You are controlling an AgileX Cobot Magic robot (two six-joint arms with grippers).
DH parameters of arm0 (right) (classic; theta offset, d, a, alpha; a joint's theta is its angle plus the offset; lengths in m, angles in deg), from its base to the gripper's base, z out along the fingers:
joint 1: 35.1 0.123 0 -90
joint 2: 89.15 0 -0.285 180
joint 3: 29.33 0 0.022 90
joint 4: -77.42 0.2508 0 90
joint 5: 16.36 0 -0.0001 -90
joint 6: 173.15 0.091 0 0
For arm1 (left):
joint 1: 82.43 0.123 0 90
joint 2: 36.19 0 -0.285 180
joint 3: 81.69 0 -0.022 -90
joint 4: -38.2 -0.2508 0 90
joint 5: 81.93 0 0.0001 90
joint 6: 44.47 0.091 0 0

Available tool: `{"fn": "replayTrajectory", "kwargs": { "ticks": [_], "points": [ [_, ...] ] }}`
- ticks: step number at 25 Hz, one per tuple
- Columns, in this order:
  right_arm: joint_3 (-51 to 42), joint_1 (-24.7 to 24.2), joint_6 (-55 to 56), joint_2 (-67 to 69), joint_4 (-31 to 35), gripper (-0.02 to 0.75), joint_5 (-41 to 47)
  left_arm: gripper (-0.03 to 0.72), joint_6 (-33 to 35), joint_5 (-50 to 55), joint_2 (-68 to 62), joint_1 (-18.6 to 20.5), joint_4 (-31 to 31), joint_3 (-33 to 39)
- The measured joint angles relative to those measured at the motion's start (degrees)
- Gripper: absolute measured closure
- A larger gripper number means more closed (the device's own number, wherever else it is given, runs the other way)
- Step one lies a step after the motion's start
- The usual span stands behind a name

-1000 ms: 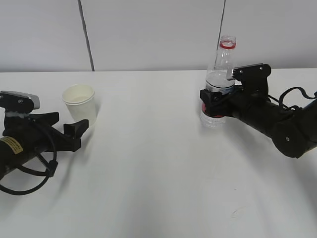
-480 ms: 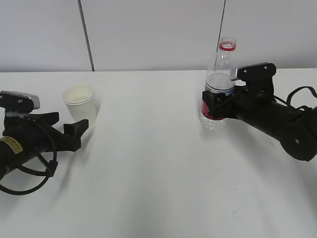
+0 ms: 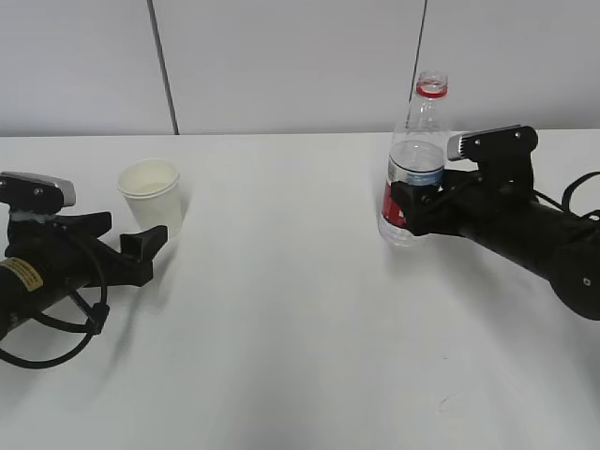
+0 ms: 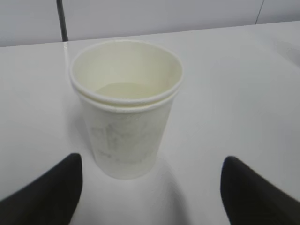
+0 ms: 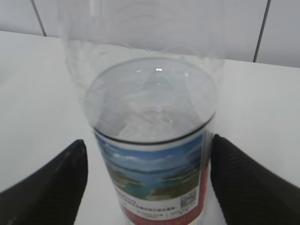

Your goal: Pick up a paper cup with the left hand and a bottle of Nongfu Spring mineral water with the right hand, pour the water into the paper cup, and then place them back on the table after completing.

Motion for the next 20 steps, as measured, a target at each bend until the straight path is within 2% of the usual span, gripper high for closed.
{"fn": "replayTrajectory", "kwargs": {
  "ticks": [12,20],
  "points": [
    [-6.87,0.00,0.00,-6.49,-0.11,0.141,0.42,0.136,0.00,0.12,0.55,0.00,-0.26,1.47],
    [-7.37,0.00,0.00,-14.12,-0.01,0.142,12.79,0.136,0.00,0.37,7.01,0.00,-0.38,5.31]
  ]
}}
